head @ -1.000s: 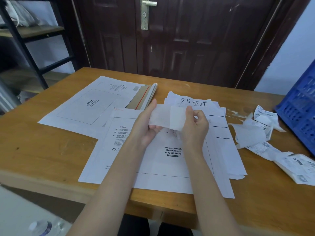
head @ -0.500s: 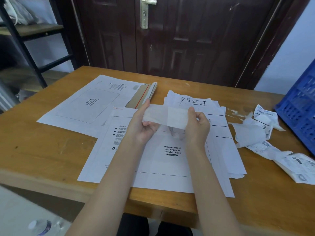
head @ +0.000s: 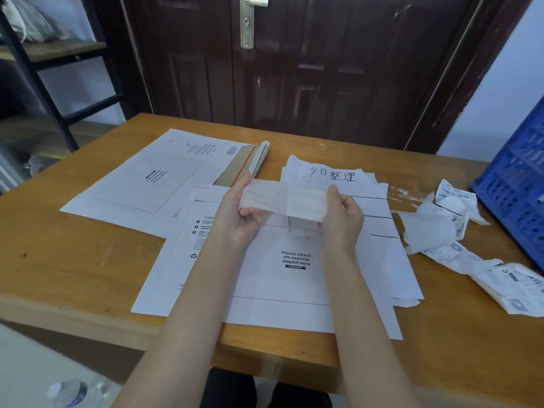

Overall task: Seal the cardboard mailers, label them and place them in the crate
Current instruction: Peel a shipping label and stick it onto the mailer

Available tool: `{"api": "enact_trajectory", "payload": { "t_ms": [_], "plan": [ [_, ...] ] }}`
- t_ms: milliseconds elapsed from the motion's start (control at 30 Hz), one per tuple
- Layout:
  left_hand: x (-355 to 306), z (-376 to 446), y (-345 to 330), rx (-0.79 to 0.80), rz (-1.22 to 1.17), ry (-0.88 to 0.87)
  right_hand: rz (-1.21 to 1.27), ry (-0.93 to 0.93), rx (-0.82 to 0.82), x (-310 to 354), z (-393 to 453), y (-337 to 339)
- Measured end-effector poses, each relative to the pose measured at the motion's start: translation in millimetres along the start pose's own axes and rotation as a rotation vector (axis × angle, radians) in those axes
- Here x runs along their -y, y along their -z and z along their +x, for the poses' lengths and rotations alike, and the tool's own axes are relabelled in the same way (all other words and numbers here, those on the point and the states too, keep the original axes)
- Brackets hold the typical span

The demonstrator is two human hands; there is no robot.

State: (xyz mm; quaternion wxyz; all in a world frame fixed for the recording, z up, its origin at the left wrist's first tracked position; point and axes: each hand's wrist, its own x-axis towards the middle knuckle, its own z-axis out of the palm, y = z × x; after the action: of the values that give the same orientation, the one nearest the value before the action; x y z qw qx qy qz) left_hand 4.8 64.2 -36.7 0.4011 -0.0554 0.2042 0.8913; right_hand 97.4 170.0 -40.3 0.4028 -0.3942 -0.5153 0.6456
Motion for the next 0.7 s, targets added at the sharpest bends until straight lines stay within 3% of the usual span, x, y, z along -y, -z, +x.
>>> {"api": "enact_trajectory", "payload": {
  "t_ms": [700],
  "plan": [
    [-7.8, -1.1, 3.5, -0.005, -0.128, -0.029, 0.144, -0.168, -0.03, 8.1, 1.2, 9.7]
  ]
}}
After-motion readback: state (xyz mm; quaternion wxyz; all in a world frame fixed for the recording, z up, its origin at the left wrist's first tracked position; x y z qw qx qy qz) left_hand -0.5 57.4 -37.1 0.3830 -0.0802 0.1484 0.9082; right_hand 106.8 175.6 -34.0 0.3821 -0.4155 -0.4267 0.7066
